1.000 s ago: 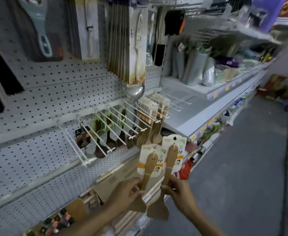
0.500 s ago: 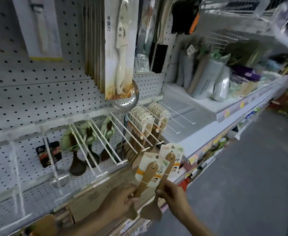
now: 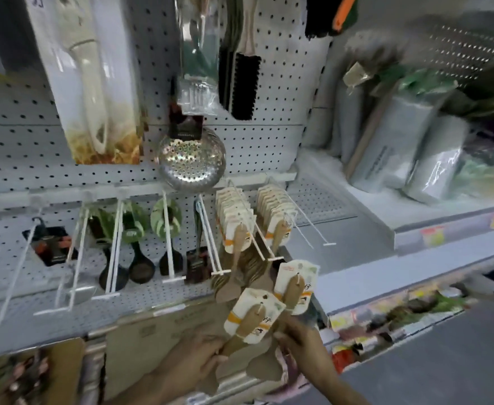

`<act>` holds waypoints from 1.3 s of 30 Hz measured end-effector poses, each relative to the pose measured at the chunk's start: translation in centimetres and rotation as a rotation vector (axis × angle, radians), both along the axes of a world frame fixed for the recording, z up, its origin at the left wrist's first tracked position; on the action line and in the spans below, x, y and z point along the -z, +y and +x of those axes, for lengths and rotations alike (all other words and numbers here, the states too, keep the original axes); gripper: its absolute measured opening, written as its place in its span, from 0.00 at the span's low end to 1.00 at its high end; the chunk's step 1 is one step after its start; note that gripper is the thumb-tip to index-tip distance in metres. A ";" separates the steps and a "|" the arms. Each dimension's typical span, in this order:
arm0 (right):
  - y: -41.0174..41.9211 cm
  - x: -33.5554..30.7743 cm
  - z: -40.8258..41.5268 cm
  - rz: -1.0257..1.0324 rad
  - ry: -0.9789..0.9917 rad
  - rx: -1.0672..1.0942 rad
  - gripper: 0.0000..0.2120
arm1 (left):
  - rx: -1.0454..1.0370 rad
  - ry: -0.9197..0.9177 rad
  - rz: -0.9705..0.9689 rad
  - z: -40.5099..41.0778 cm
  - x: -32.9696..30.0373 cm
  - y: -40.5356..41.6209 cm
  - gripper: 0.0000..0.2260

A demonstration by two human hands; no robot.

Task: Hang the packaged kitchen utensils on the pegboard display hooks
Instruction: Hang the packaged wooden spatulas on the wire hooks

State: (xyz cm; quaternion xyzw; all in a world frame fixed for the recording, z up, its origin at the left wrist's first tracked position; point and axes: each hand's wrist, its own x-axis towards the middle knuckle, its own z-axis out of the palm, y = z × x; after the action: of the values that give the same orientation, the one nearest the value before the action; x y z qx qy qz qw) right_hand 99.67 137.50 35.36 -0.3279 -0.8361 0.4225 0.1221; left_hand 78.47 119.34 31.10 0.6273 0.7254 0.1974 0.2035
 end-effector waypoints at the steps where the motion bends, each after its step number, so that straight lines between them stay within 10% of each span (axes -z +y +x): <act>1: 1.0 0.4 0.6 -0.030 0.014 -0.017 0.06 | -0.019 0.003 -0.013 0.5 0.6 0.3 0.15; 14: 7.5 1.2 1.9 -0.249 0.048 -0.132 0.12 | -0.383 -0.129 -0.003 7.1 -0.4 2.2 0.11; 19: 8.9 2.3 1.8 -0.286 0.058 -0.127 0.07 | -0.425 -0.154 -0.006 7.8 -0.2 2.8 0.27; 23: 9.6 2.5 1.7 -0.305 0.059 -0.159 0.07 | -0.450 -0.142 0.024 8.0 -0.1 3.4 0.14; 39: 14.1 4.8 -3.8 -0.454 0.117 -0.147 0.15 | -0.525 -0.212 0.020 7.2 -0.4 3.8 0.18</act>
State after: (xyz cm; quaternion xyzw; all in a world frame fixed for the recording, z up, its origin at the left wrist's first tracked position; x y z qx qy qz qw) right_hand 95.83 151.58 30.54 -0.2599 -0.7328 0.6257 0.0626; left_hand 85.68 123.13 31.46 0.3955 0.8357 0.3152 0.2140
